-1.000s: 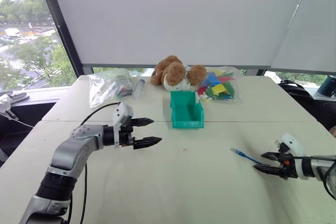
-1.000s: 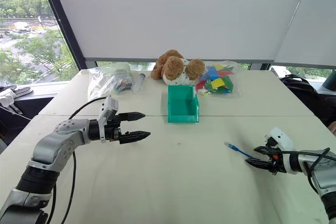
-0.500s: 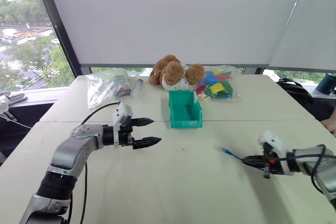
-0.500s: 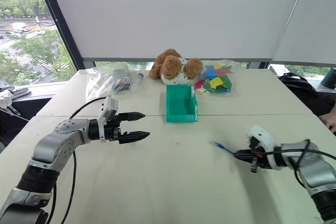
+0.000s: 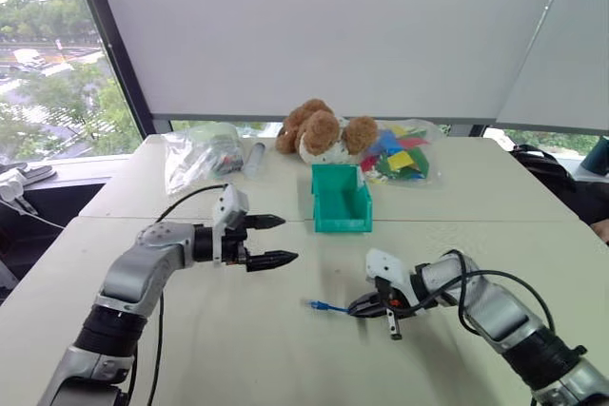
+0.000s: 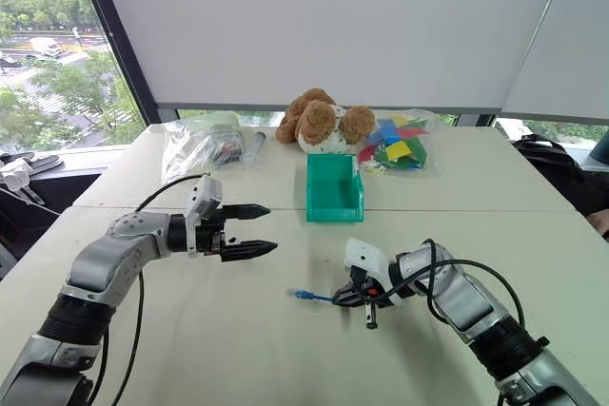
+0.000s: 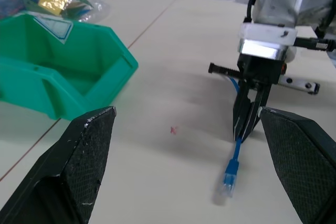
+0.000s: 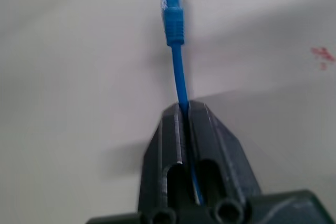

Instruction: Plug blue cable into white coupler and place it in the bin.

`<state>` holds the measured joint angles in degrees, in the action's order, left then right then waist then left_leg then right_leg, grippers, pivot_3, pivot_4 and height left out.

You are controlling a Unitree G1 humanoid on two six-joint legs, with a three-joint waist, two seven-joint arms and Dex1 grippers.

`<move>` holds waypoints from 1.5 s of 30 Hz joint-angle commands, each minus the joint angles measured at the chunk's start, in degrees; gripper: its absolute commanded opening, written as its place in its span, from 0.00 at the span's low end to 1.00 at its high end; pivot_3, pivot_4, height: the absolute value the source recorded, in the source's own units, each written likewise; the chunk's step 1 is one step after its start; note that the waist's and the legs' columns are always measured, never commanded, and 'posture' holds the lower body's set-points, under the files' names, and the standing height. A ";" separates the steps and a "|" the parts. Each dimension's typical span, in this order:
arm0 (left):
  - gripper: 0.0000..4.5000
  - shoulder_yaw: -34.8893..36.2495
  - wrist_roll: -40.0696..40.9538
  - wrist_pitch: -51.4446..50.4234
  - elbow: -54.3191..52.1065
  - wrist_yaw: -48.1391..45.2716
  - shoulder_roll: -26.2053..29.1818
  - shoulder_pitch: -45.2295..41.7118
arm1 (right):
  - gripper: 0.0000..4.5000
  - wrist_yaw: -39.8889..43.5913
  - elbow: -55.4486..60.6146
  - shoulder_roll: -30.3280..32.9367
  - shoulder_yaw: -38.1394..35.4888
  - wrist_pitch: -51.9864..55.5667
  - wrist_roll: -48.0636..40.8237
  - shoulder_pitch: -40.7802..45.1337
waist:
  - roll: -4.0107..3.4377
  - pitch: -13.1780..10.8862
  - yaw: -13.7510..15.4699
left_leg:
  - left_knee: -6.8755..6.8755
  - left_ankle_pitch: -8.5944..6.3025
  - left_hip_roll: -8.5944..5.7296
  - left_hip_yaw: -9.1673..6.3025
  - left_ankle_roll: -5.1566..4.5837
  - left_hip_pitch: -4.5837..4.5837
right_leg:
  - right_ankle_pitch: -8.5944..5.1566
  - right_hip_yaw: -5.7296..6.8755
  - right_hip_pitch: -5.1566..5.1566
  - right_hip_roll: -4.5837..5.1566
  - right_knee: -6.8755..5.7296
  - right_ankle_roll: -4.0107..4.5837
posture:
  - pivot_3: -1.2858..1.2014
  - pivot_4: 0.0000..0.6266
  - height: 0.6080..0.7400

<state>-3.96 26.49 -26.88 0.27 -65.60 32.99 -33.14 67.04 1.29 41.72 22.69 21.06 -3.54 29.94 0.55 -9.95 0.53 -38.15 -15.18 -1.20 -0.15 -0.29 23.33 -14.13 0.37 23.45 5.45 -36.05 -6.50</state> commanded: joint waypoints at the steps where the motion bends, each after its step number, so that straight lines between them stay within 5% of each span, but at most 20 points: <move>1: 1.00 -2.01 -0.82 1.68 -2.27 -2.42 0.70 0.72 | 0.43 0.68 0.04 1.02 0.07 -1.52 2.03 0.93 | -0.02 0.01 -0.01 | 0.00 0.00 0.01 0.00 0.00 -0.01 | 0.00 0.00 0.00 0.00 -0.01 0.00 | 0.52 0.24 1.00; 6: 1.00 -8.39 -4.12 5.26 -0.98 -8.08 0.57 0.53 | 0.99 1.49 7.78 5.06 -3.81 0.92 0.45 -0.69 | 0.00 0.00 0.31 | 0.00 0.00 -0.03 -0.02 0.00 0.04 | 0.00 0.00 -0.02 0.01 0.04 0.01 | 0.52 0.24 1.00; 14: 1.00 -18.80 -17.15 22.87 17.50 -11.79 -5.09 -2.81 | 0.99 -2.66 23.52 10.83 -16.54 11.80 -5.48 -10.18 | 0.00 0.00 0.19 | -0.01 -0.01 -0.02 -0.02 -0.01 0.04 | -0.01 0.00 -0.01 0.03 0.05 0.02 | 0.52 0.24 1.00; 26: 1.00 -19.09 -21.47 32.31 33.22 -12.53 -10.12 -5.88 | 0.99 -12.01 35.42 9.83 -22.14 21.75 -10.41 -18.82 | 0.02 0.04 0.39 | -0.08 -0.01 -0.02 -0.06 -0.02 0.03 | -0.07 0.02 -0.07 0.12 0.06 0.14 | 0.52 0.24 1.00; 30: 0.62 -18.94 -21.66 32.56 33.26 -13.90 -9.51 -5.30 | 1.00 -13.32 35.74 10.74 -21.93 21.74 -10.27 -19.45 | 0.02 0.04 0.19 | -0.08 -0.02 -0.01 -0.06 -0.03 0.03 | -0.03 0.02 -0.05 0.11 0.05 0.06 | 0.52 0.24 1.00; 35: 0.04 -18.00 -21.36 31.75 31.34 -14.87 -8.74 -4.62 | 1.00 -15.04 37.40 9.54 -24.60 24.16 -13.74 -21.83 | 0.02 0.04 0.19 | -0.03 -0.04 0.02 -0.05 -0.07 0.03 | -0.01 0.04 -0.01 0.08 0.05 0.01 | 0.52 0.24 1.00; 45: 0.01 -8.65 -14.69 31.90 26.57 -5.80 -15.37 -9.42 | 1.00 -25.95 44.03 -7.56 -44.01 46.79 -41.48 -28.88 | 0.06 0.03 0.56 | -0.06 -0.04 0.01 -0.14 -0.07 0.10 | 0.00 0.04 -0.04 0.15 0.05 0.00 | 0.52 0.24 1.00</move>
<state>-15.19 9.52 4.22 29.84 -72.86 18.35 -40.43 43.23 42.56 35.02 -18.67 64.97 -40.02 1.72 0.61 -9.92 1.09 -38.21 -15.22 -1.19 -0.30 -0.36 23.43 -14.13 0.41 23.41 5.60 -36.00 -6.50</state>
